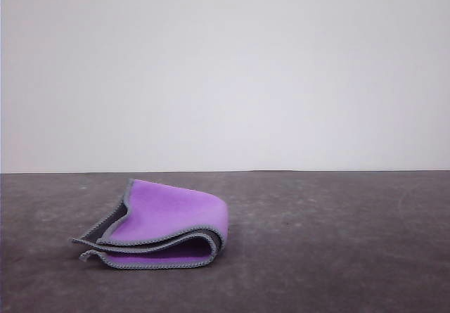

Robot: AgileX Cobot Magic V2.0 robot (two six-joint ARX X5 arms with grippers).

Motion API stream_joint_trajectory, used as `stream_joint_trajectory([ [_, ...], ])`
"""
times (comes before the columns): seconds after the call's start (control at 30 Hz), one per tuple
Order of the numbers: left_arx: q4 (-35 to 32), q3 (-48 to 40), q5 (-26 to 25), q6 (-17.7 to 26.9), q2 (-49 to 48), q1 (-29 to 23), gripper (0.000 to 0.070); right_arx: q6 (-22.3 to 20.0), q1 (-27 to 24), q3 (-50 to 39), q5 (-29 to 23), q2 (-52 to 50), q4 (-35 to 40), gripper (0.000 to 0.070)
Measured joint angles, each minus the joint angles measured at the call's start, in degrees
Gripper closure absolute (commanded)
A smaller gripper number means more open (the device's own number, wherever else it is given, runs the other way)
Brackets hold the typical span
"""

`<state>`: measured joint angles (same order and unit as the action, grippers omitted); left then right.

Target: Fold clothes

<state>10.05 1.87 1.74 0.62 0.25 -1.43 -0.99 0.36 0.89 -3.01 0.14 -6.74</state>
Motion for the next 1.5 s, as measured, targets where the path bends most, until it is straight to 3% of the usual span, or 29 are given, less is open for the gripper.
stream_joint_trajectory([
  [1.5,-0.01,0.00,0.00,0.00,0.00,0.00,0.0700,0.00,0.00,0.00,0.00,0.00,0.07,0.0685],
])
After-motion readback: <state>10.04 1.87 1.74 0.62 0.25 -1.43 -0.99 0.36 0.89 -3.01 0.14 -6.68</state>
